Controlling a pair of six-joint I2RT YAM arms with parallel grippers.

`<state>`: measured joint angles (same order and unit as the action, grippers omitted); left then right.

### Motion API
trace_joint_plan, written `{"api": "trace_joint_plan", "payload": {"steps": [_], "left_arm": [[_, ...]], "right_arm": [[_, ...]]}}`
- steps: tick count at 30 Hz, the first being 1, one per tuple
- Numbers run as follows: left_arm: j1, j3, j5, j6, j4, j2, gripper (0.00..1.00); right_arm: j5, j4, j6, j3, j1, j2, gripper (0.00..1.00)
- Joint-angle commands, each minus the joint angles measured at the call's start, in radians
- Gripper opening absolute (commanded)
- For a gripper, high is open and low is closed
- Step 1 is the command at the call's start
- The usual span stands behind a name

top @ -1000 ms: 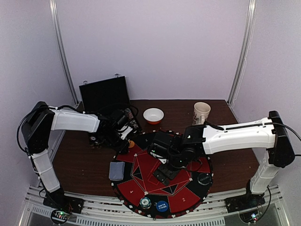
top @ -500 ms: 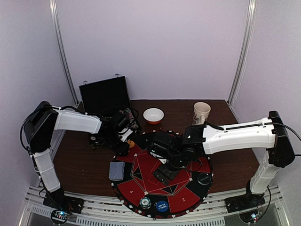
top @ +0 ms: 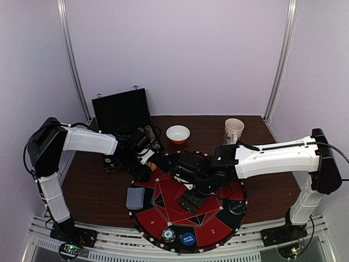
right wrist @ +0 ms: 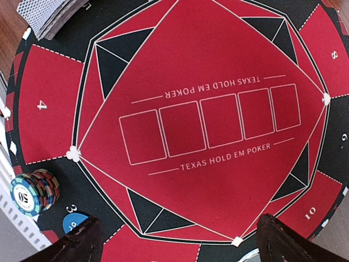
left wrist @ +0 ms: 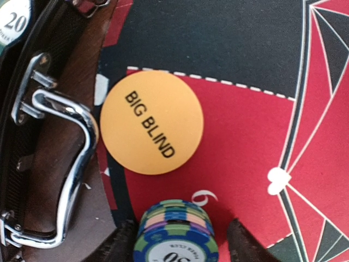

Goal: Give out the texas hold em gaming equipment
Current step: Move the poker chips pile to the big blind area, then pick up the poker card from the poker table mat.

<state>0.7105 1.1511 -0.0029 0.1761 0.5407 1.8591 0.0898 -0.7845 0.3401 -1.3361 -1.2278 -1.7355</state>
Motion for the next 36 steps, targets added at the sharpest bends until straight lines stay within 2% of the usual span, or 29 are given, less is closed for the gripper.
{"api": "trace_joint_plan", "payload": {"steps": [1, 14, 19, 27, 36], "left_arm": [[0.003, 0.016, 0.01, -0.007, -0.015, -0.031, 0.65], [0.004, 0.044, -0.043, 0.054, 0.032, -0.21, 0.92], [0.036, 0.013, -0.097, 0.134, 0.073, -0.321, 0.98], [0.199, -0.141, -0.206, 0.382, 0.195, -0.459, 0.98], [0.31, -0.301, -0.28, 0.696, 0.101, -0.56, 0.98]], "right_arm": [[0.014, -0.033, -0.01, -0.032, 0.004, 0.0, 1.0], [0.04, -0.037, -0.014, -0.049, 0.005, -0.002, 1.0], [0.069, -0.021, -0.013, -0.034, 0.01, 0.016, 1.0], [0.075, 0.026, -0.014, 0.004, 0.054, 0.052, 1.0], [0.054, 0.033, -0.025, 0.013, 0.058, 0.034, 1.0]]}}
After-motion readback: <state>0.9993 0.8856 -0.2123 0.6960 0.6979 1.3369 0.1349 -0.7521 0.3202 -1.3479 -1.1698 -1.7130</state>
